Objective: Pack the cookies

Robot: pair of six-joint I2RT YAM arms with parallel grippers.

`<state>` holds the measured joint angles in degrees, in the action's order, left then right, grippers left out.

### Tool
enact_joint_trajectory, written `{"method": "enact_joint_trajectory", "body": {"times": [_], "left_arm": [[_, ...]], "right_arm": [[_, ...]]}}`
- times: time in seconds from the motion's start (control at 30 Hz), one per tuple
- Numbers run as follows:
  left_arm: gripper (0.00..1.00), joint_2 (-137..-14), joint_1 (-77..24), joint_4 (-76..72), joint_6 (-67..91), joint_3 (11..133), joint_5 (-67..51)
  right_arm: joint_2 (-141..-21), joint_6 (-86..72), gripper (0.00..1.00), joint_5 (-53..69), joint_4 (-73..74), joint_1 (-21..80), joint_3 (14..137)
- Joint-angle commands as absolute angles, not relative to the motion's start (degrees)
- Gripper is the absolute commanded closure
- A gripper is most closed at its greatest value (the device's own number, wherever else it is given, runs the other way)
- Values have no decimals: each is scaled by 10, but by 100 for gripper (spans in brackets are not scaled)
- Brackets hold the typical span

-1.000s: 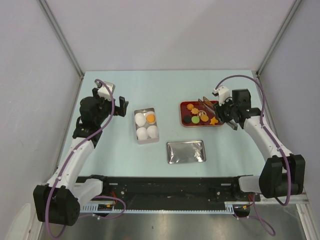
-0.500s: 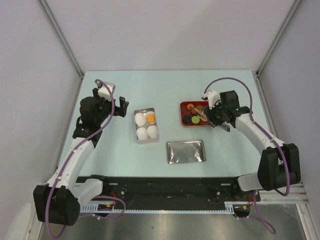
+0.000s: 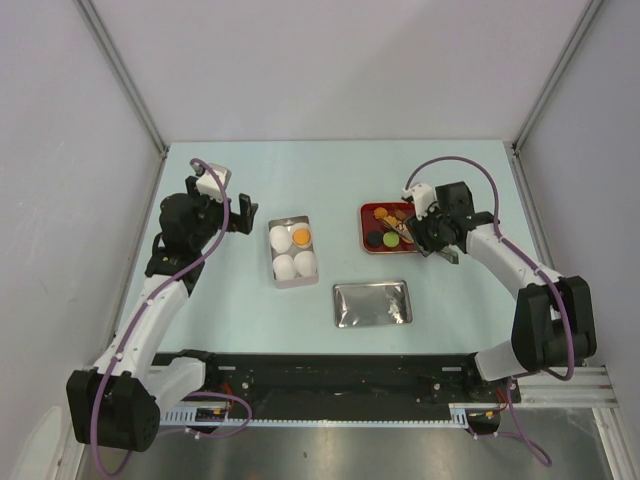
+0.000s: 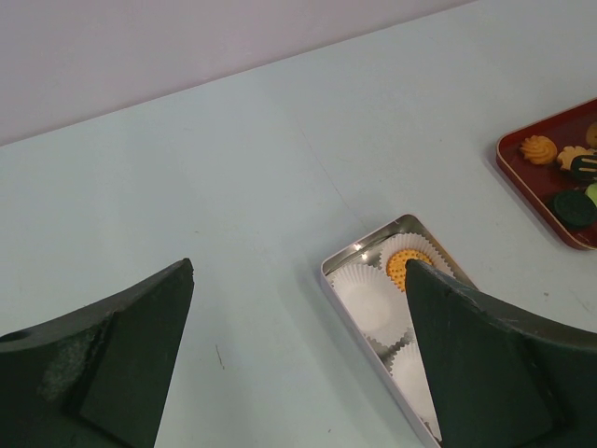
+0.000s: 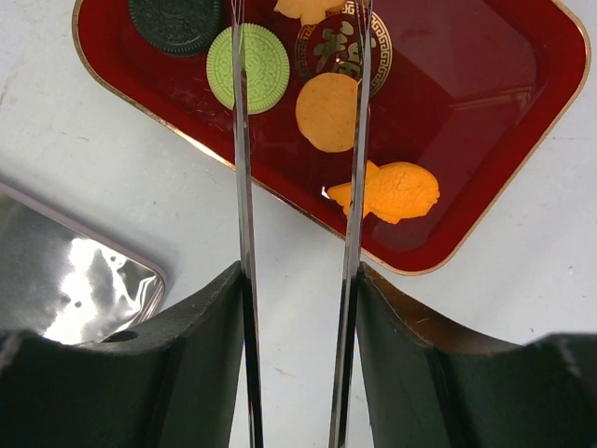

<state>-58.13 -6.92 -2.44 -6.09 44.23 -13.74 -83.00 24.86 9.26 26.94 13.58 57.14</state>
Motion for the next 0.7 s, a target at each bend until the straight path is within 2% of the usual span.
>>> {"method": "enact_joint_trajectory", "body": {"times": [0.0, 0.67], "left_arm": [[0, -581, -72, -40, -67, 445, -146], [0, -581, -71, -40, -68, 444, -146]], "right_arm": [[-834, 247, 48, 84, 242, 141, 595], [-860, 250, 50, 76, 233, 141, 595]]}}
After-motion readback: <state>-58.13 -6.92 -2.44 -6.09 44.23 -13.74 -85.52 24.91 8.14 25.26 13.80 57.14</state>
